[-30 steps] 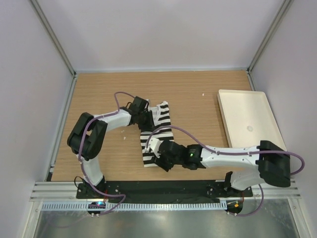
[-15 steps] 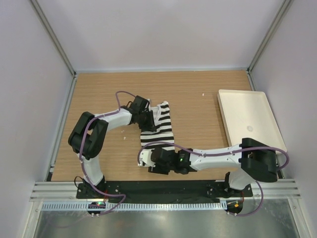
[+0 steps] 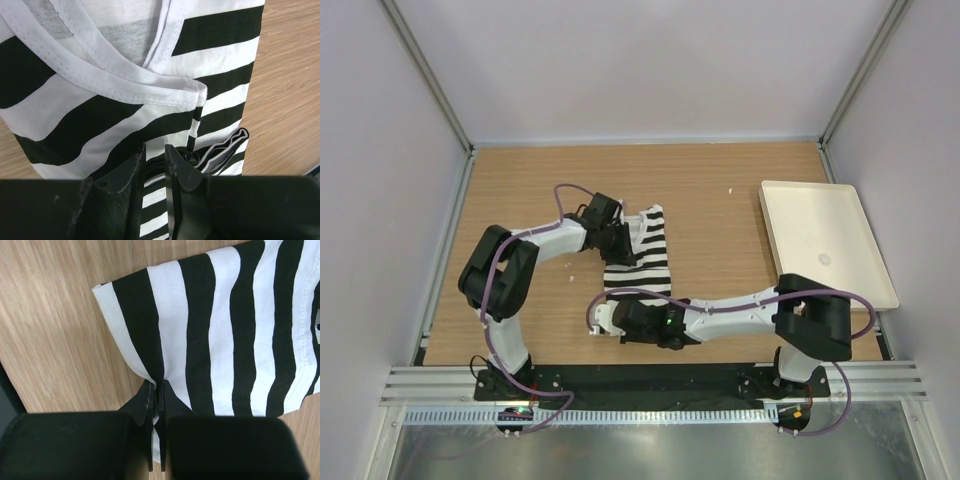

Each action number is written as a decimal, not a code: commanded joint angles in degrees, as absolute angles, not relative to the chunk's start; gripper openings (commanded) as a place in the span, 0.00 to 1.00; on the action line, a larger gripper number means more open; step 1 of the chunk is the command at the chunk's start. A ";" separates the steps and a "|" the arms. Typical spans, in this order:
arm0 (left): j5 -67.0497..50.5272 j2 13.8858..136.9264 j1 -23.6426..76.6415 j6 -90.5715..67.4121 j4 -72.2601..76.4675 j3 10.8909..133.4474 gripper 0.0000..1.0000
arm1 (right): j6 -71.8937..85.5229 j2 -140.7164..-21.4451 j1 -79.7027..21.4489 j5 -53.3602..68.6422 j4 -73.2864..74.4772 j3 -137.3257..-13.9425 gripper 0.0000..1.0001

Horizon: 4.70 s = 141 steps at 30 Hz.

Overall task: Fold and stack the tank tops
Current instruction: Fold the tank top

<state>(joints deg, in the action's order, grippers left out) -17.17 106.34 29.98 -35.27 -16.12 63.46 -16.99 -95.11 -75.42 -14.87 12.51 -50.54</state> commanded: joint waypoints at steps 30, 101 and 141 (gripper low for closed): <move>-17.14 99.23 35.86 -34.19 -14.68 53.97 0.20 | -18.46 -84.02 -63.90 -0.70 34.62 -71.98 0.01; -24.26 73.47 6.85 -52.38 1.32 31.82 0.43 | -33.48 -127.07 -31.47 40.17 63.19 -118.47 0.05; -26.36 98.61 16.08 -50.18 8.88 58.43 0.59 | 24.77 -98.09 -24.44 21.27 17.94 -73.14 0.81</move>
<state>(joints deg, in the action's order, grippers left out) -23.62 96.68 15.62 -50.46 5.72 55.13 16.93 -100.33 -25.19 22.26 25.39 -75.35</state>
